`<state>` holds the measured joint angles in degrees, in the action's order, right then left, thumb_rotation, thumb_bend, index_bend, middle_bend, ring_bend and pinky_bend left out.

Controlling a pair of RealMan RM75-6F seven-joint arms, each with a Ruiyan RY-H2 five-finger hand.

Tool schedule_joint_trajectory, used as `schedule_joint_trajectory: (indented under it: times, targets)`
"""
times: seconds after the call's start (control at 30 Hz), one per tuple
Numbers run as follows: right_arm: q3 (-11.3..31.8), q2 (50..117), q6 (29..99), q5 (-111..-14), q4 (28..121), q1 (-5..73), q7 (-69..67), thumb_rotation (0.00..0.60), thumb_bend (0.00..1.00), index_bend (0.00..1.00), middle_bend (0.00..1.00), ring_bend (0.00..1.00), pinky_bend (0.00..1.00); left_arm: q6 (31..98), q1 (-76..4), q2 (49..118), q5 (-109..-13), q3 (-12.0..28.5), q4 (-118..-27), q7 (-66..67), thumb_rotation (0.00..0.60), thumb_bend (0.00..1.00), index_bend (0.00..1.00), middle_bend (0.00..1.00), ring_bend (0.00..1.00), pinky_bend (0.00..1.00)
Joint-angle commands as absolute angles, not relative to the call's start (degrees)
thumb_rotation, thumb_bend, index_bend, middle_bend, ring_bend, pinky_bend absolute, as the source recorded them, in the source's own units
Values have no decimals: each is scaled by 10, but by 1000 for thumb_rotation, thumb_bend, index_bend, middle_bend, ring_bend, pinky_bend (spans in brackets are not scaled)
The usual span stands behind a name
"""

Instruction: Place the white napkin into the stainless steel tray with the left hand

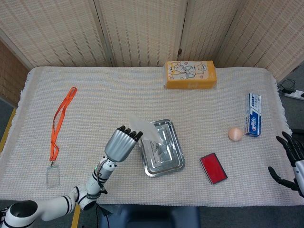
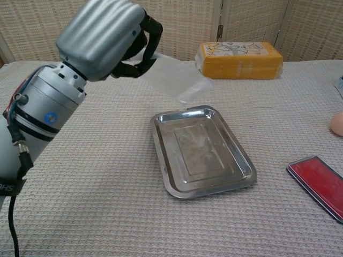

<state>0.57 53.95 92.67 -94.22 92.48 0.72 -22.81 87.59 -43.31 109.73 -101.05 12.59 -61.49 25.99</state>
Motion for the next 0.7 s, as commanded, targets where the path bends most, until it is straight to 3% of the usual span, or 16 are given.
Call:
schedule_joint_trajectory:
  times: [0.03, 0.23, 0.37, 0.7]
  targets:
    - [6, 539, 930, -944, 924, 6, -231, 600, 403, 0, 0, 0, 0, 879, -407, 1113, -1016, 83, -609, 264, 600, 591, 678, 1000, 1000, 1000]
    - [3, 537, 940, -953, 924, 2, -236, 600, 402, 0, 0, 0, 0, 866, -356, 1133, -1026, -1, -600, 279, 600, 591, 671, 1000, 1000, 1000]
    - [1, 536, 947, -959, 924, -1, -240, 600, 403, 0, 0, 0, 0, 852, -335, 1157, -1030, -34, -573, 279, 600, 591, 666, 1000, 1000, 1000]
    - [0, 532, 957, -964, 918, -4, -261, 600, 403, 0, 0, 0, 0, 832, -338, 1203, -1033, -25, -542, 278, 600, 592, 668, 1000, 1000, 1000]
